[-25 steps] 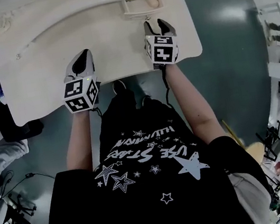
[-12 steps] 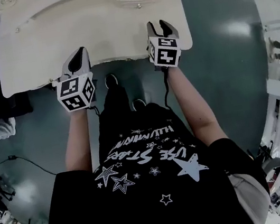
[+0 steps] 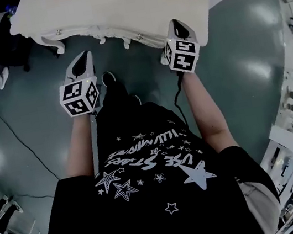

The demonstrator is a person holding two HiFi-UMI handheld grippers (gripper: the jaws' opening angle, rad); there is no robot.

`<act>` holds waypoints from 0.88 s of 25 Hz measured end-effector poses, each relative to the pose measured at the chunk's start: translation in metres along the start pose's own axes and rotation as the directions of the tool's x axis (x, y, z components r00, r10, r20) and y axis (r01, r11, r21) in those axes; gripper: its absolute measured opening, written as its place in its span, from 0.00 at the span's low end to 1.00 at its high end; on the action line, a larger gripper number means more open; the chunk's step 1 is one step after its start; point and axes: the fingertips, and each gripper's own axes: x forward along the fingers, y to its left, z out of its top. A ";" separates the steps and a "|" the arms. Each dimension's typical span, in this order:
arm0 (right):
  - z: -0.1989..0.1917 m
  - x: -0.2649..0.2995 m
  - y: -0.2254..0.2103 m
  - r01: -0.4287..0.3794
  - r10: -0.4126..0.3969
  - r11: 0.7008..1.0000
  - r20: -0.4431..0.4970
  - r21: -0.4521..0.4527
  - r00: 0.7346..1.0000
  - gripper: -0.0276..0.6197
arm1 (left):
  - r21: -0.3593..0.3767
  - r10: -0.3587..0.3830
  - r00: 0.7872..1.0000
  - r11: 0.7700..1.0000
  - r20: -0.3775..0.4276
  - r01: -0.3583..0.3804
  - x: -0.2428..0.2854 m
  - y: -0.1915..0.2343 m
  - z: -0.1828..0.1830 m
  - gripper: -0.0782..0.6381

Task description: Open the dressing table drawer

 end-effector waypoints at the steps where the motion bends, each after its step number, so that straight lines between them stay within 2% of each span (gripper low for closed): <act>1: 0.000 -0.004 0.002 -0.017 0.017 1.000 0.007 0.002 1.000 0.08 | -0.004 0.017 1.000 1.000 -0.002 -0.017 -0.010 0.000 -0.005 0.11; 4: 0.000 -0.014 0.011 -0.053 0.053 0.999 0.005 -0.009 0.999 0.08 | -0.010 0.053 0.999 0.999 -0.001 -0.053 -0.030 0.005 -0.010 0.11; 7: 0.001 -0.020 0.022 -0.081 0.081 0.996 0.002 -0.025 0.997 0.08 | -0.003 0.059 0.998 0.998 0.011 -0.059 -0.036 0.008 -0.005 0.11; 12: -0.005 -0.041 0.026 -0.093 0.094 0.995 0.003 -0.025 0.996 0.08 | 0.011 0.018 0.999 1.000 0.030 -0.019 -0.041 -0.012 -0.001 0.11; 22: -0.025 -0.102 0.038 -0.059 0.059 0.998 0.012 0.005 0.998 0.08 | 0.018 -0.044 0.999 0.999 0.017 0.043 -0.088 -0.030 -0.028 0.11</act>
